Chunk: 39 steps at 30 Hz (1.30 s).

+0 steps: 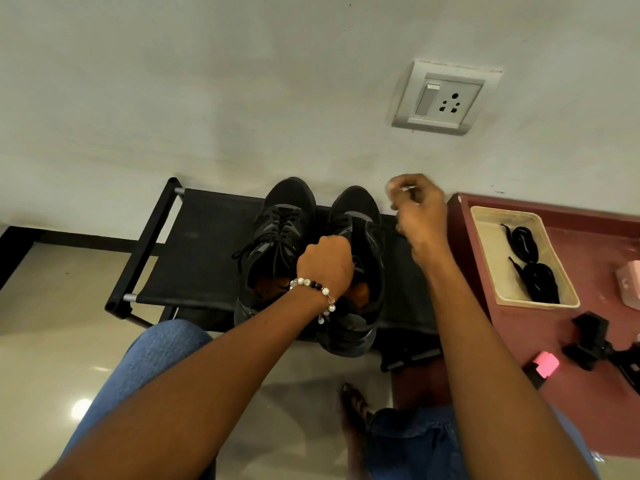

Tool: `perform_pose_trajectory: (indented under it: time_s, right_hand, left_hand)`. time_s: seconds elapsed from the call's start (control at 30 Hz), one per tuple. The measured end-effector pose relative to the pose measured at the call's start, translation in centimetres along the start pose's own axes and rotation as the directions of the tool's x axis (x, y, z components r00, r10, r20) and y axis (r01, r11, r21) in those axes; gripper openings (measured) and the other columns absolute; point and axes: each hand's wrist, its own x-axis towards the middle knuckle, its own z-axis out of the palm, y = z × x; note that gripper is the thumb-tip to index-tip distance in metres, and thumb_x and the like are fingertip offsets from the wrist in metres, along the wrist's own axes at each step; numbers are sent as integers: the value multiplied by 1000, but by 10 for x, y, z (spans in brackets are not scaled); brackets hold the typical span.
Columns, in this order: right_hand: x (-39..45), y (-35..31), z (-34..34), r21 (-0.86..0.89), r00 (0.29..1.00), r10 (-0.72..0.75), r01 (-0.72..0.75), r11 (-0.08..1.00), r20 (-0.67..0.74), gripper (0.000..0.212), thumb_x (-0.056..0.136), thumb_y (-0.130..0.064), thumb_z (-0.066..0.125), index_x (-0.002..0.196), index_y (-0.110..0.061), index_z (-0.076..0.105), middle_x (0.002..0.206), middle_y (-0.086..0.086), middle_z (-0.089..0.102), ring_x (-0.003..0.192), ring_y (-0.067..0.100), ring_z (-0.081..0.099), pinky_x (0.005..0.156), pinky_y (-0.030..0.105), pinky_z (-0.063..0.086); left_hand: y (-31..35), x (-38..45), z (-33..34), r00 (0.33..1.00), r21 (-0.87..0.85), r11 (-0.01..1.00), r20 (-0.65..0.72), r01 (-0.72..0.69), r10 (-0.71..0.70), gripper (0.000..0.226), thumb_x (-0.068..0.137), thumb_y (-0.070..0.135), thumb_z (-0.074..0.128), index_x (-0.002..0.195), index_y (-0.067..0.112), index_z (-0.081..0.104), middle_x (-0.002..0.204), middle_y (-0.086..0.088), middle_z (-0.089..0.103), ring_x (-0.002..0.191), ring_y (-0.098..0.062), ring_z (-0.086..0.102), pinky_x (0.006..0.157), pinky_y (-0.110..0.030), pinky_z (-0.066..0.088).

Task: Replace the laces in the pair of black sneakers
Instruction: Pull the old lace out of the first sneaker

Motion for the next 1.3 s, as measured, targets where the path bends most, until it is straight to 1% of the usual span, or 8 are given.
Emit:
perform_pose_trajectory:
  time_s: [0.1, 0.27, 0.47, 0.7, 0.83, 0.97, 1.13, 1.3]
  right_hand:
    - [-3, 19, 19, -680, 949, -38, 251, 688, 312, 18, 89, -25, 66, 104, -15, 70, 105, 7, 62, 94, 24, 62, 83, 40, 54]
    - [-13, 18, 30, -759, 968, -57, 229, 609, 246, 18, 92, -22, 61, 90, -7, 72, 98, 8, 66, 91, 28, 63, 72, 39, 55]
    - [-6, 11, 21, -119, 978, 204, -198, 973, 42, 18, 94, -15, 56, 82, -9, 68, 86, 4, 70, 89, 21, 66, 87, 42, 54]
    - [-8, -13, 5, 816, 949, 317, -177, 550, -8, 22, 100, -5, 42, 85, -13, 55, 63, 3, 50, 51, 16, 45, 62, 34, 52]
    - [-7, -1, 8, 179, 987, 7, 22, 984, -161, 8, 95, -14, 58, 96, -13, 66, 70, -4, 55, 54, 5, 49, 54, 27, 45]
    - [-10, 20, 23, -674, 954, -123, 282, 683, 275, 21, 91, -22, 65, 109, -16, 71, 110, 8, 59, 99, 23, 60, 83, 39, 53]
    - [-15, 21, 32, -755, 962, -99, 261, 602, 253, 16, 91, -21, 63, 93, -8, 74, 100, 9, 65, 95, 28, 61, 72, 40, 56]
    - [-11, 20, 28, -342, 986, 163, -140, 929, 37, 19, 87, -15, 65, 75, 0, 70, 82, 3, 69, 79, 20, 65, 69, 32, 53]
  left_hand:
    - [-1, 1, 0, 1000, 8, 1000, -5, -7, 7, 17, 99, 13, 43, 104, 2, 55, 108, -16, 58, 99, -37, 59, 66, -33, 39]
    - [-1, 1, 2, 1000, 29, 1000, -4, -10, 10, 17, 99, 12, 43, 106, 2, 55, 109, -16, 58, 101, -37, 59, 67, -33, 39]
    - [0, 0, 1, 1000, 11, 1000, -15, -4, 4, 17, 99, 12, 42, 101, 2, 56, 106, -15, 58, 98, -37, 59, 65, -33, 39]
    - [-1, -1, 0, 1000, -7, 1000, -19, -9, 9, 17, 99, 15, 44, 97, 4, 56, 102, -14, 58, 94, -35, 60, 64, -32, 39]
    - [0, 0, 1, 1000, -13, 1000, -6, -2, 2, 16, 98, 14, 45, 98, 3, 56, 103, -14, 58, 96, -36, 60, 65, -33, 39]
    - [0, -1, -1, 1000, 0, 1000, 3, -6, 6, 18, 99, 14, 43, 105, 2, 56, 109, -16, 58, 101, -37, 58, 67, -34, 39]
    - [-1, -1, -1, 1000, 21, 1000, -6, -15, 15, 20, 100, 15, 43, 108, 3, 55, 110, -16, 58, 101, -37, 59, 67, -33, 39]
    - [0, -2, -1, 1000, 8, 1000, -6, -5, 5, 18, 100, 14, 43, 103, 2, 56, 107, -15, 58, 100, -36, 59, 66, -33, 39]
